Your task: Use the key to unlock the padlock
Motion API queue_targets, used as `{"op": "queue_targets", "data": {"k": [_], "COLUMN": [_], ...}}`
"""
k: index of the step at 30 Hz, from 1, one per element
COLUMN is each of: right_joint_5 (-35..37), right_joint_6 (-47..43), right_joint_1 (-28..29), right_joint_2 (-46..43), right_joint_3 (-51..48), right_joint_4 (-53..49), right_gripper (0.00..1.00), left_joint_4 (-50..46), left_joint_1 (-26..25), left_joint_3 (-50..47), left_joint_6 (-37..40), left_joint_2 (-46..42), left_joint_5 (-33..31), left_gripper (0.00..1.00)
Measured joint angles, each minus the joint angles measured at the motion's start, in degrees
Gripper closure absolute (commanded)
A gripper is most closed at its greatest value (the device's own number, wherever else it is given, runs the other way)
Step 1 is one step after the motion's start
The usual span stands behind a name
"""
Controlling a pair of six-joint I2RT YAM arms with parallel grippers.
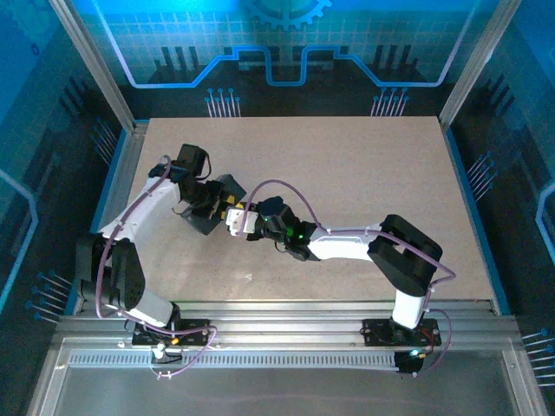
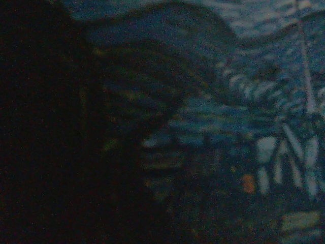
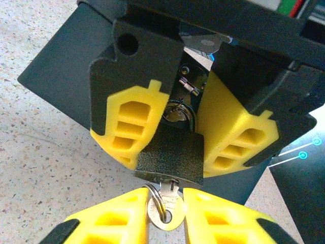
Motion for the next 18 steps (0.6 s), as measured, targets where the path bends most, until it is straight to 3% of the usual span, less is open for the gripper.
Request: {"op": "queue_targets", "data": {"k": [8,15,18], "right_joint_5": [0.6,-1.6,-4.4], "right_joint_6": [1.1,17.9,27.2], "right_joint_1": [0.1,-0.5,-1.2], "right_joint_2": [0.0,0.1,0.1], "right_joint_3": [0.6,5.0,5.2], "right_joint_4": [-1.1,-9.2,-10.2], "right_gripper": [1.00,1.00,0.85], "left_joint_4": [0.3,0.9,0.6], "left_joint_1": [0.1,0.1,0.1], "left_joint_3": [0.0,0.0,0.0], "left_joint_6": [0.0,-0.5,-0.5], "left_joint_2": [0.0,0.0,0.0], "left_joint_5": [-0.1,-1.0,-1.3], "left_gripper": [1.00,1.00,1.00]}}
